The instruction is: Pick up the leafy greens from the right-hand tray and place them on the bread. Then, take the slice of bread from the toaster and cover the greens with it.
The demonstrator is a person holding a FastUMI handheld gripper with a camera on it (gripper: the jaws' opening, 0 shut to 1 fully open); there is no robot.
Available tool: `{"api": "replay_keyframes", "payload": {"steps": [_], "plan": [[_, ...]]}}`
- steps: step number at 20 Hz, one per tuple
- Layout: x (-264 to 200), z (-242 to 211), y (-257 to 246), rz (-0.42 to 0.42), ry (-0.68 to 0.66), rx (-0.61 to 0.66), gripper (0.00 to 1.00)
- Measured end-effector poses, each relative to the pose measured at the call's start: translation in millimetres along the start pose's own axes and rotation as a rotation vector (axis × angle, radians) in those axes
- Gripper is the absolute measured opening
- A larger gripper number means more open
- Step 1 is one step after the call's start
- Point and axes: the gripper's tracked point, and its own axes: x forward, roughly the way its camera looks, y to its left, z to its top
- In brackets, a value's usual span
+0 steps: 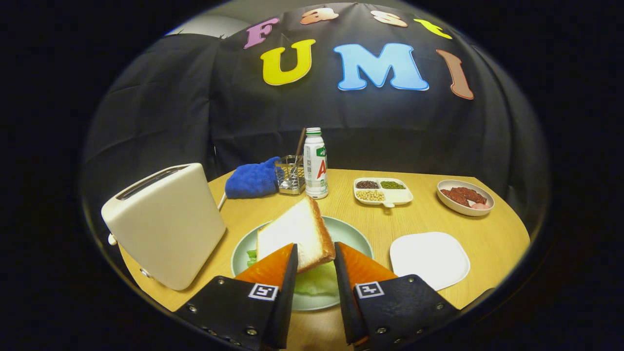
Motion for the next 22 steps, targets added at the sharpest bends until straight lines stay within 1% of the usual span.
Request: {"api": "replay_keyframes", "payload": {"steps": [2, 5, 9, 17, 20, 22], "plan": [[-3, 3, -12, -0.046, -0.020, -0.032, 0.49], [-15, 8, -18, -0.047, -0.065, -0.026, 0.49], [-43, 22, -42, -0.069, -0.153, -0.018, 0.49], [-102, 43, -117, -0.125, -0.270, 0.037, 0.49], [-114, 40, -152, -0.168, -0.285, 0.024, 0.49], [-122, 37, -168, -0.165, -0.280, 0.035, 0.49]]}}
